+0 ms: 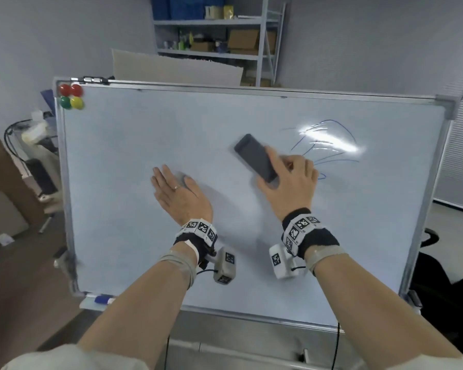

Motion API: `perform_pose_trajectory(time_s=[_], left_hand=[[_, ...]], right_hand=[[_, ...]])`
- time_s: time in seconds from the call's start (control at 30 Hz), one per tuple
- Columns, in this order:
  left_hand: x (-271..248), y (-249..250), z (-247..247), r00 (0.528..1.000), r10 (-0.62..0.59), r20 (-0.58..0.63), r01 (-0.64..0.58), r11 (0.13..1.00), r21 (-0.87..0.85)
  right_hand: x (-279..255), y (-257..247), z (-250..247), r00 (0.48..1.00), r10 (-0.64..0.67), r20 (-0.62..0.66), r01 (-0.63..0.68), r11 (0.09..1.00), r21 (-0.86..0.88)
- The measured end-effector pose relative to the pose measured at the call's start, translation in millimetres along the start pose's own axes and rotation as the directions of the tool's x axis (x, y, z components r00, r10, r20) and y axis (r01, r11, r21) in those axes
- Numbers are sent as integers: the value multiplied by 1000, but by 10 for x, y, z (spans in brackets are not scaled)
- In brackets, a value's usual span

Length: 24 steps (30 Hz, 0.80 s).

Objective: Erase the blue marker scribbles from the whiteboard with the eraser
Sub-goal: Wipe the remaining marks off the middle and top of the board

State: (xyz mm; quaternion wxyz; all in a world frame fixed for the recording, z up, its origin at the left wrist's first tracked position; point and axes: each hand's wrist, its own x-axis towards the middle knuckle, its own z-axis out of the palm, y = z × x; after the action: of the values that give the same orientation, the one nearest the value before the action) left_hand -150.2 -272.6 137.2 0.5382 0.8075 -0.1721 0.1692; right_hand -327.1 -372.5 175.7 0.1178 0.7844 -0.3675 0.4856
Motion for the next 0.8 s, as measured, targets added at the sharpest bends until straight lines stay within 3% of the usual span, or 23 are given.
perform_pose_trajectory(time_s=[0.1, 0.17, 0.2, 0.27, 0.33, 0.37, 0.43, 0.5, 0.57, 0.63, 0.7, 0.77, 0.8], left_hand=[[-95, 89, 26, 1000, -19, 23, 19, 1000, 6], [-178, 173, 69, 997, -23, 77, 22, 1000, 17], [-219, 203, 96, 993, -28, 112, 24, 999, 33], [-283, 216, 141, 988, -49, 143, 38, 996, 75], [-325, 205, 165, 988, -58, 143, 46, 995, 86], [-347, 206, 167, 988, -55, 143, 43, 996, 84], [-400, 227, 163, 990, -42, 138, 32, 997, 75], [-453, 251, 152, 990, -45, 134, 38, 998, 53], [-480, 252, 148, 990, -50, 129, 44, 998, 53], [-478, 241, 163, 991, -61, 116, 54, 996, 69], [-478, 222, 180, 991, -72, 109, 64, 995, 78], [-483, 191, 188, 991, -68, 111, 60, 995, 80], [-489, 182, 188, 992, -63, 114, 54, 995, 79]], right_hand=[[209, 291, -178, 955, 279, -101, -282, 959, -17], [230, 347, -214, 944, 312, -110, -313, 950, 11], [201, 330, -223, 964, 250, -89, -247, 968, 44], [74, 266, -212, 1000, -10, -11, 11, 998, 63], [-8, 288, -226, 979, -200, 45, 200, 980, 10], [-2, 339, -254, 982, -183, 37, 184, 983, -2], [43, 490, -325, 999, 27, -37, -26, 999, 23], [81, 660, -400, 969, 223, -110, -217, 974, 62], [89, 736, -438, 951, 283, -122, -276, 958, 72], [67, 654, -443, 974, 220, -58, -215, 973, 86], [-25, 482, -401, 999, 19, 38, -22, 998, 54], [-109, 388, -349, 979, -172, 113, 174, 985, -13], [-100, 413, -354, 975, -188, 116, 192, 981, -30]])
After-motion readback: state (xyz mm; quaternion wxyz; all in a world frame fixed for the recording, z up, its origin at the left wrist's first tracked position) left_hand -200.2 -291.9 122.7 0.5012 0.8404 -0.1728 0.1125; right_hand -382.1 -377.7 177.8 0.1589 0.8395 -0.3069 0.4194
